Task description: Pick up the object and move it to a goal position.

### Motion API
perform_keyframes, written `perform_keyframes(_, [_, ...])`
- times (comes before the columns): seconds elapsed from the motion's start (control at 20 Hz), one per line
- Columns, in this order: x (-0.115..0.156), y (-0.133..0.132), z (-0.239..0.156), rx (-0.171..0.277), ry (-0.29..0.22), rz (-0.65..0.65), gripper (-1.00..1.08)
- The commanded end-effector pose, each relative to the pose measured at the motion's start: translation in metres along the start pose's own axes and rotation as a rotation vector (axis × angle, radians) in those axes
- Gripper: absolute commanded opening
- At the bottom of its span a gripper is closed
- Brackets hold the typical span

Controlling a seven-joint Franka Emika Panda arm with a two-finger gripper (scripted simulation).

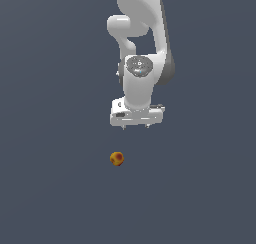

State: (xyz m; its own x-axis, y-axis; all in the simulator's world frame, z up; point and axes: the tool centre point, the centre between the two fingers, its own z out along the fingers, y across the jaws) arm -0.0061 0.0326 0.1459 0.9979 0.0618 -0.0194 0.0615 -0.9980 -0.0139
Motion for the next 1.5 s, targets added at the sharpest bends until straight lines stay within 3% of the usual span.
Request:
perform_keyframes(0.0, [0.0,0.0,0.0,0.0,0.0,0.0,1.0])
perform_keyframes(0.55, [0.006,-0.041,-0.016,0.013,0.022,-0.055,1.0])
perform_keyframes(1.0, [0.012,-0.032,-0.012,0.01,0.021,-0.094,1.0])
perform_keyframes(1.45, [0.033,-0.01,0.001,0.002,0.021,-0.222,1.0])
